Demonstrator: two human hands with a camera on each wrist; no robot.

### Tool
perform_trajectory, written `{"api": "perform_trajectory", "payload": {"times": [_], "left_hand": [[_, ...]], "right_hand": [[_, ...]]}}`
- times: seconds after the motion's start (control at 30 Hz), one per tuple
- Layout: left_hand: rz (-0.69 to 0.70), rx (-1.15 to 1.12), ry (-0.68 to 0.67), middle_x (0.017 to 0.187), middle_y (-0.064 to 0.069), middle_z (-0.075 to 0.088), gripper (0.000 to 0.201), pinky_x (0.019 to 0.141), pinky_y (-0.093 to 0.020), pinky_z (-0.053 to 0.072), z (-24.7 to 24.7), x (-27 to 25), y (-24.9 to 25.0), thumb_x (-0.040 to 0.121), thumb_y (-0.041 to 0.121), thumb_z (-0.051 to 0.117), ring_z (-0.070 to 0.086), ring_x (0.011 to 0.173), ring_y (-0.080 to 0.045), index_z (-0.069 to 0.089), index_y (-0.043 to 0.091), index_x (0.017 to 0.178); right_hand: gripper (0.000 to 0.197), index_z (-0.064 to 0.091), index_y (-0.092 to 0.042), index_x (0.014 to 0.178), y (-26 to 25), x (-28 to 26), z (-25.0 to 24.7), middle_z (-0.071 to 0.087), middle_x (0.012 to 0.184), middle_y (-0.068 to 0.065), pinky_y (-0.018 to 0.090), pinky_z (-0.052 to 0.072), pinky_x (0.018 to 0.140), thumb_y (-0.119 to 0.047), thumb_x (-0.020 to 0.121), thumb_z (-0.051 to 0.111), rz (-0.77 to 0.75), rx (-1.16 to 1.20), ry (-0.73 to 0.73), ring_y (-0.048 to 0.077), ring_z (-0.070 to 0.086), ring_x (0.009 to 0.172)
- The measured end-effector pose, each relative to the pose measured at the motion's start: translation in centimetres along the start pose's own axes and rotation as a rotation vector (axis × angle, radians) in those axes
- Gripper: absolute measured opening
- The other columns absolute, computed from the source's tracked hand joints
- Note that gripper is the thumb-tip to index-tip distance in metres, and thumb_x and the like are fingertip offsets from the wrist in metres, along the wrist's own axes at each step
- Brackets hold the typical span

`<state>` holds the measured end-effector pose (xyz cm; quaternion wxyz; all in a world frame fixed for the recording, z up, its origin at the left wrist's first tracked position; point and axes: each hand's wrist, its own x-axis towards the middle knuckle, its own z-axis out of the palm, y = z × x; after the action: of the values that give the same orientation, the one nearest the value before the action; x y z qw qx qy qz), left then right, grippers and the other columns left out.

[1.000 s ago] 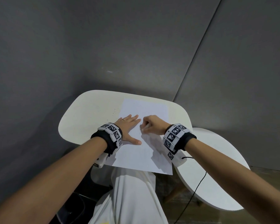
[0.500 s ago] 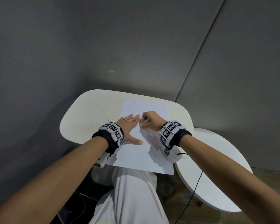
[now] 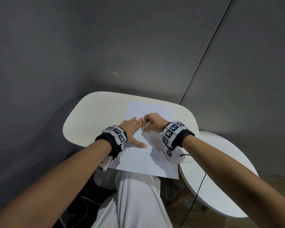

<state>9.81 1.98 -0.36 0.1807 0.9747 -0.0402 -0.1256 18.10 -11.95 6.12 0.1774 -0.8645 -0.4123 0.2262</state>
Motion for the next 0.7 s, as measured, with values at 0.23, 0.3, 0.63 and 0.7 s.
{"api": "perform_trajectory", "payload": {"times": [0.23,0.3,0.63,0.7], "left_hand": [[-0.022,0.021,0.003,0.161,0.01,-0.009,0.133,0.117,-0.047,-0.002,0.0,0.1,0.2,0.046,0.092,0.039,-0.009,0.148,-0.018,0.0,0.026,0.155],[-0.027,0.02,-0.006,0.161,0.01,-0.008,0.134,0.117,-0.048,-0.001,0.0,0.1,0.2,0.044,0.093,0.037,-0.008,0.148,-0.018,0.0,0.026,0.155],[-0.09,0.059,-0.002,0.161,0.001,-0.015,0.089,0.119,-0.042,-0.001,0.2,-1.4,2.4,0.094,0.062,0.039,-0.012,0.148,-0.019,-0.003,0.012,0.154],[-0.105,0.107,0.04,0.161,-0.002,-0.015,0.071,0.12,-0.04,-0.001,0.8,-1.5,4.0,0.102,0.047,0.028,-0.012,0.148,-0.02,-0.003,0.01,0.154]], "right_hand": [[0.011,0.061,-0.012,0.075,0.3,0.1,-0.3,0.068,0.089,0.008,0.018,0.044,0.065,-0.005,0.075,0.068,-0.014,-0.007,-0.069,0.014,0.057,0.078],[0.011,0.059,-0.011,0.077,0.2,0.1,0.1,0.067,0.088,0.009,0.019,0.041,0.063,-0.003,0.075,0.067,-0.016,-0.008,0.016,0.014,0.055,0.077],[0.028,0.055,-0.017,0.055,8.1,-0.9,0.2,0.054,0.052,-0.003,0.024,0.038,0.053,-0.012,0.081,0.064,0.244,0.51,0.479,0.009,0.047,0.048],[0.04,0.052,-0.014,0.043,9.0,-1.2,0.6,0.049,0.042,0.001,0.023,0.036,0.05,-0.009,0.082,0.059,0.21,0.495,0.388,0.013,0.044,0.042]]}}
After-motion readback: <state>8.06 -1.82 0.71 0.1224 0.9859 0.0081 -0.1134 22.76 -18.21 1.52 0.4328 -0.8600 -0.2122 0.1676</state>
